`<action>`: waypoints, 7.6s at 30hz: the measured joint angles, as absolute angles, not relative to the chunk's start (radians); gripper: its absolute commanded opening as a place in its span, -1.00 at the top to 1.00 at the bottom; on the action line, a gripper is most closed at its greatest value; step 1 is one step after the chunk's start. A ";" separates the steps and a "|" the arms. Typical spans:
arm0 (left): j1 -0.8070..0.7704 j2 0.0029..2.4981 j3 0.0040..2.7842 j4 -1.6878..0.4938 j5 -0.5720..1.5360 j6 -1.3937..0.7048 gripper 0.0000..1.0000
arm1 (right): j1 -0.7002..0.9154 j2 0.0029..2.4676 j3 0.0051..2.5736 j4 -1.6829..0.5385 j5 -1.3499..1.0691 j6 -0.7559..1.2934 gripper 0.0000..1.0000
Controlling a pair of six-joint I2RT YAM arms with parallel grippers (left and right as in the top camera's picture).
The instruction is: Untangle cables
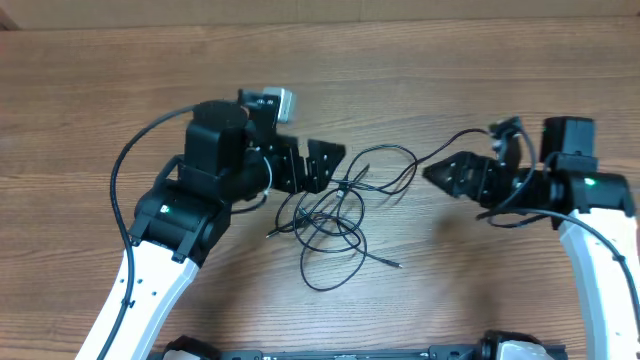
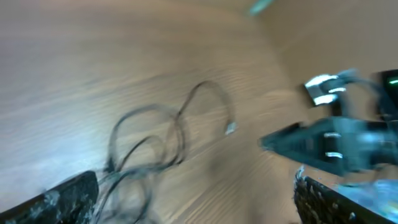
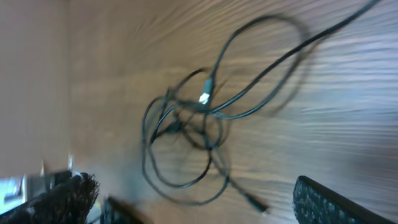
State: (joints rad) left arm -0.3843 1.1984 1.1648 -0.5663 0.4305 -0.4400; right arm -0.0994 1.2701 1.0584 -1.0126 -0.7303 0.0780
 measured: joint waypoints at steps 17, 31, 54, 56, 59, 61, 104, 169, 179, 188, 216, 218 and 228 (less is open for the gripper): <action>-0.244 1.212 1.165 -0.812 0.061 -0.310 -0.99 | 0.187 1.274 1.048 -0.952 -0.654 0.316 -1.00; -0.239 1.348 1.165 -0.816 0.055 0.037 -0.99 | 0.498 1.542 1.037 -0.717 -0.568 0.590 -0.79; -0.239 1.354 1.165 -0.816 0.055 0.038 -1.00 | 0.695 1.561 1.037 -0.635 -0.191 0.861 -0.60; -0.239 1.354 1.165 -0.816 0.055 0.038 -1.00 | 0.714 1.564 1.037 -0.618 -0.164 0.871 -0.55; -0.239 1.354 1.165 -0.816 0.054 0.038 -0.99 | 0.730 1.589 1.037 -0.601 -0.137 0.879 -0.38; -0.239 1.354 1.165 -0.816 0.055 0.038 -1.00 | 0.733 1.614 1.037 -0.596 -0.122 0.882 -0.05; -0.239 1.354 1.165 -0.816 0.051 0.038 -0.99 | 0.733 1.117 1.901 -0.709 0.548 0.323 0.92; -0.240 1.356 1.165 -0.816 0.047 0.052 -0.99 | -1.041 1.801 1.925 -1.192 -0.066 0.527 -1.00; -0.240 1.356 1.165 -0.816 0.047 0.052 -0.99 | -1.041 1.801 1.925 -1.276 -0.234 0.444 -1.00; -0.239 1.356 1.165 -0.816 0.047 0.052 -0.99 | -0.925 1.801 1.924 -1.380 -0.371 0.247 -1.00; -0.240 1.356 1.165 -0.816 0.047 0.052 -0.99 | 0.117 1.801 1.704 -1.414 -0.396 -0.117 -1.00; -0.240 1.356 1.165 -0.816 0.047 0.053 -0.99 | 0.182 1.801 1.664 -1.402 -0.395 -0.180 -1.00; -0.240 1.356 1.165 -0.816 0.047 0.053 -1.00 | 0.392 1.801 1.518 -1.313 -0.392 -0.448 -1.00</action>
